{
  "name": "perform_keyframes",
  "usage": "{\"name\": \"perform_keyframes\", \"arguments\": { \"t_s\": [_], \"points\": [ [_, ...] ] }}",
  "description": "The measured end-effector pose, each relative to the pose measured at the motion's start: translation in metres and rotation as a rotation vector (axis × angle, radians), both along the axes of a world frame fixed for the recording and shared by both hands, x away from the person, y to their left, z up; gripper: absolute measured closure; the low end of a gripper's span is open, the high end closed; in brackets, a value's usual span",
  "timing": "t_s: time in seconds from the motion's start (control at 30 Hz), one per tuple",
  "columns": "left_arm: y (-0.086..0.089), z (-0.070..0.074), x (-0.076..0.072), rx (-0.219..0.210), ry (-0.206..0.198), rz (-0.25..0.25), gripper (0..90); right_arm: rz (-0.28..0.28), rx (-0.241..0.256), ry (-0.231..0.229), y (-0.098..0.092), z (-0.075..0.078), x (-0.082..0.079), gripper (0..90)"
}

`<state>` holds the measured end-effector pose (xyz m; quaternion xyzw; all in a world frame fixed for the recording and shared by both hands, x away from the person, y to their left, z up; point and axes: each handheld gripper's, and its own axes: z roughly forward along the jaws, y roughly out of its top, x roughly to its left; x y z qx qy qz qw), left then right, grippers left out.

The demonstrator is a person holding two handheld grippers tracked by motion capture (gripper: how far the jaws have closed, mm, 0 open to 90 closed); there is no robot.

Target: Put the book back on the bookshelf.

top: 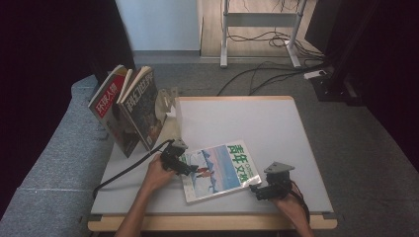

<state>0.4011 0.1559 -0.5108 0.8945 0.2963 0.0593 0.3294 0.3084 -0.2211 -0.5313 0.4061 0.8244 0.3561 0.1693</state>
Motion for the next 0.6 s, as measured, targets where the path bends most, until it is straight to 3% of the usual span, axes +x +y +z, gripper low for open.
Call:
{"name": "perform_keyframes", "arguments": {
  "t_s": [0.6],
  "points": [
    [0.011,-0.001,-0.041,-0.007,0.037,-0.012,3.6,-0.101,-0.007,0.006,-0.008,0.005,0.052,0.0]
  ]
}}
